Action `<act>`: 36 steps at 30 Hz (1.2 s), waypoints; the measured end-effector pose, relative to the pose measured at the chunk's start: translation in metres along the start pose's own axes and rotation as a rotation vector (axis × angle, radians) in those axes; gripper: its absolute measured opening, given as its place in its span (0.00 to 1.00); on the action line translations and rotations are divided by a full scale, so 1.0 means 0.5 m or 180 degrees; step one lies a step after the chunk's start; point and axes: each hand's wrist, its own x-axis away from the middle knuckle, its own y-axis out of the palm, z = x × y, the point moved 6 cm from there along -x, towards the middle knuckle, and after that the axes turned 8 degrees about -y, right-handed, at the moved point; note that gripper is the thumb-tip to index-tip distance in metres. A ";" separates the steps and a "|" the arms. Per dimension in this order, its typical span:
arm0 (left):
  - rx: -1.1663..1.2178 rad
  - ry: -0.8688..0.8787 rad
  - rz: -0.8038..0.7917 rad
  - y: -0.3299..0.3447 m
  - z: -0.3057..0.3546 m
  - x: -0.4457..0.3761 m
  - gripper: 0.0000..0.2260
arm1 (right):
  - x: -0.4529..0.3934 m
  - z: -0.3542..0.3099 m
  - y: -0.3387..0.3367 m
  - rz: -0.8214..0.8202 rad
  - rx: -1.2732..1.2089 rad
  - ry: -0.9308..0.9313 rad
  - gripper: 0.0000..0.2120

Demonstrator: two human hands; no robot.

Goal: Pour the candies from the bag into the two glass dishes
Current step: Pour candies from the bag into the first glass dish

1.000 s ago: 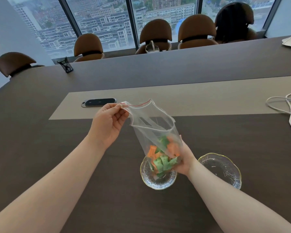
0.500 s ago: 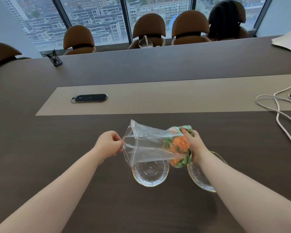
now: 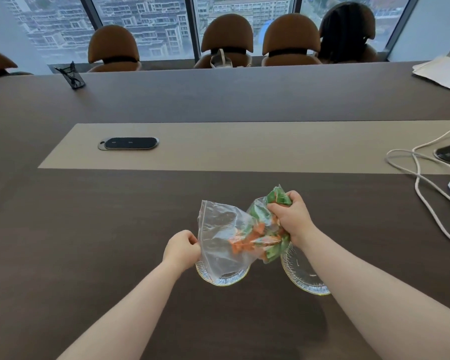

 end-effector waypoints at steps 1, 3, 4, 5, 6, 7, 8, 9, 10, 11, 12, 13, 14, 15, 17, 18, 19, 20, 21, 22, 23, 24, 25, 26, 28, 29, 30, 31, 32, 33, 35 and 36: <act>0.0062 -0.0069 -0.0015 0.006 -0.006 -0.003 0.05 | 0.002 -0.005 0.004 0.0005 0.0033 -0.0062 0.12; 0.0170 -0.0192 -0.0106 0.017 -0.019 -0.009 0.06 | 0.005 -0.017 0.013 -0.0020 0.0099 -0.0175 0.12; 0.0200 -0.0247 -0.0170 0.024 -0.026 -0.013 0.06 | 0.007 -0.024 0.018 -0.0054 0.0135 -0.0240 0.12; 0.0209 -0.0282 -0.0223 0.029 -0.031 -0.017 0.07 | 0.009 -0.031 0.024 -0.0101 0.0175 -0.0307 0.11; 0.0208 -0.0299 -0.0248 0.032 -0.033 -0.019 0.08 | 0.011 -0.040 0.031 -0.0154 0.0226 -0.0375 0.11; 0.0225 -0.0300 -0.0245 0.031 -0.031 -0.018 0.09 | 0.014 -0.050 0.039 -0.0206 0.0279 -0.0441 0.10; 0.0272 -0.0286 -0.0231 0.029 -0.027 -0.017 0.12 | 0.016 -0.058 0.045 -0.0249 0.0316 -0.0499 0.10; 0.0305 -0.0260 -0.0213 0.027 -0.022 -0.017 0.14 | 0.018 -0.065 0.051 -0.0285 0.0334 -0.0544 0.11; 0.0312 -0.0210 -0.0195 0.025 -0.015 -0.018 0.16 | 0.020 -0.072 0.057 -0.0318 0.0338 -0.0579 0.11; 0.0292 -0.0145 -0.0187 0.024 -0.009 -0.021 0.18 | 0.021 -0.076 0.062 -0.0349 0.0335 -0.0602 0.11; 0.0261 -0.0058 -0.0191 0.024 -0.003 -0.024 0.19 | 0.022 -0.079 0.066 -0.0377 0.0333 -0.0619 0.11; 0.0227 0.0045 -0.0216 0.024 0.005 -0.026 0.21 | 0.022 -0.083 0.069 -0.0402 0.0339 -0.0635 0.11; 0.0195 0.0164 -0.0260 0.025 0.013 -0.028 0.22 | 0.023 -0.086 0.071 -0.0425 0.0347 -0.0649 0.11; 0.0153 0.0286 -0.0315 0.026 0.020 -0.031 0.23 | 0.023 -0.090 0.073 -0.0443 0.0346 -0.0662 0.12; 0.0039 0.0517 -0.0399 0.031 0.032 -0.040 0.25 | 0.024 -0.098 0.076 -0.0470 0.0327 -0.0696 0.13; -0.0048 0.0636 -0.0425 0.034 0.037 -0.047 0.26 | 0.024 -0.103 0.077 -0.0483 0.0318 -0.0726 0.13; -0.0158 0.0733 -0.0464 0.039 0.041 -0.054 0.27 | 0.025 -0.107 0.077 -0.0497 0.0313 -0.0748 0.13; -0.0270 0.0812 -0.0516 0.044 0.046 -0.060 0.29 | 0.026 -0.111 0.077 -0.0510 0.0306 -0.0765 0.13; -0.0384 0.0862 -0.0574 0.049 0.049 -0.066 0.30 | 0.026 -0.114 0.077 -0.0517 0.0305 -0.0773 0.13; -0.0502 0.0892 -0.0626 0.055 0.051 -0.073 0.31 | 0.027 -0.115 0.077 -0.0521 0.0306 -0.0776 0.13; -0.0629 0.0899 -0.0659 0.059 0.053 -0.077 0.31 | 0.027 -0.117 0.076 -0.0517 0.0304 -0.0776 0.13; -0.0752 0.0883 -0.0664 0.063 0.053 -0.083 0.30 | 0.027 -0.118 0.076 -0.0506 0.0296 -0.0778 0.13; -0.0863 0.0859 -0.0630 0.065 0.052 -0.088 0.29 | 0.027 -0.119 0.075 -0.0497 0.0283 -0.0780 0.13; -0.0935 0.0826 -0.0562 0.066 0.052 -0.094 0.26 | 0.026 -0.119 0.075 -0.0493 0.0269 -0.0782 0.14; -0.0955 0.0775 -0.0403 0.061 0.057 -0.096 0.18 | 0.027 -0.120 0.075 -0.0496 0.0232 -0.0783 0.14; -0.0955 0.0790 -0.0323 0.057 0.061 -0.094 0.13 | 0.027 -0.121 0.075 -0.0501 0.0220 -0.0782 0.14; -0.0939 0.0832 -0.0246 0.053 0.067 -0.094 0.11 | 0.028 -0.122 0.075 -0.0508 0.0215 -0.0786 0.13; -0.0899 0.0866 -0.0175 0.046 0.072 -0.094 0.12 | 0.027 -0.123 0.073 -0.0508 0.0219 -0.0795 0.13; -0.0845 0.0878 -0.0125 0.041 0.074 -0.096 0.13 | 0.026 -0.126 0.071 -0.0499 0.0229 -0.0802 0.12; -0.0806 0.0889 -0.0077 0.035 0.074 -0.097 0.13 | 0.026 -0.128 0.068 -0.0485 0.0229 -0.0808 0.12; -0.0753 0.0899 -0.0028 0.025 0.076 -0.100 0.11 | 0.025 -0.135 0.062 -0.0460 0.0177 -0.0828 0.11; -0.0752 0.0903 -0.0008 0.021 0.076 -0.100 0.09 | 0.025 -0.138 0.060 -0.0458 0.0147 -0.0843 0.12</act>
